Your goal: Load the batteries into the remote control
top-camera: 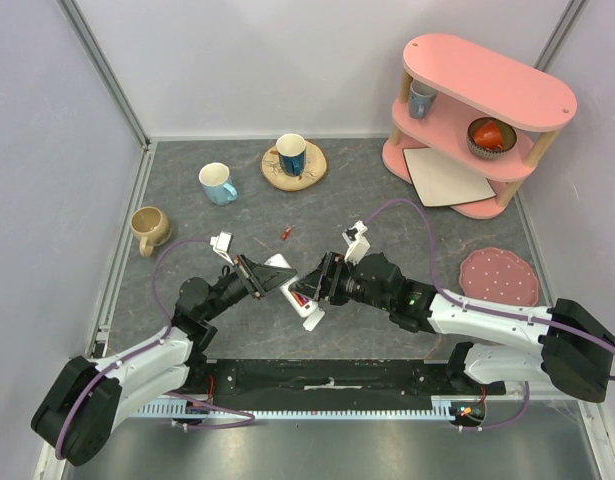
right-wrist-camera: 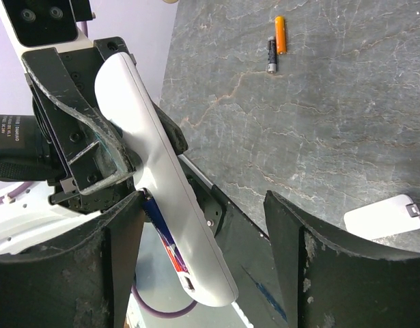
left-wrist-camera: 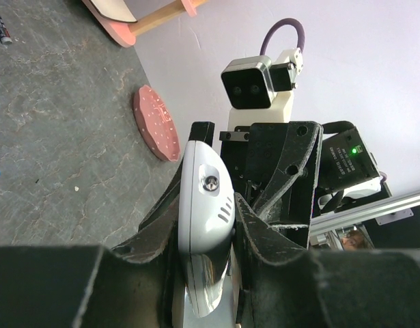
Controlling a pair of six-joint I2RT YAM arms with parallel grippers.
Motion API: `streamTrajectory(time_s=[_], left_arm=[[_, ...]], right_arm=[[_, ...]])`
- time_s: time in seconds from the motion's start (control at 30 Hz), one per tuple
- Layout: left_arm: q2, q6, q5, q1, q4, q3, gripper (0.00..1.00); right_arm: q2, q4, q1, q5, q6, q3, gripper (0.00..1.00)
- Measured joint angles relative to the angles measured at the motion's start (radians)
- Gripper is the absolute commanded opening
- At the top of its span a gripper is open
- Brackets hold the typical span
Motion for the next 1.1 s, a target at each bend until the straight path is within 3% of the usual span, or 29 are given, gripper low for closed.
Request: streamTrajectory(time_s=[1.1], left_arm=[[0.022,-0.010,0.021,-0.001,-0.004,0.034,0.02]], right_arm=[[-0.039,0.097,-0.002,-0.055,0.019,-0.085,0.76]])
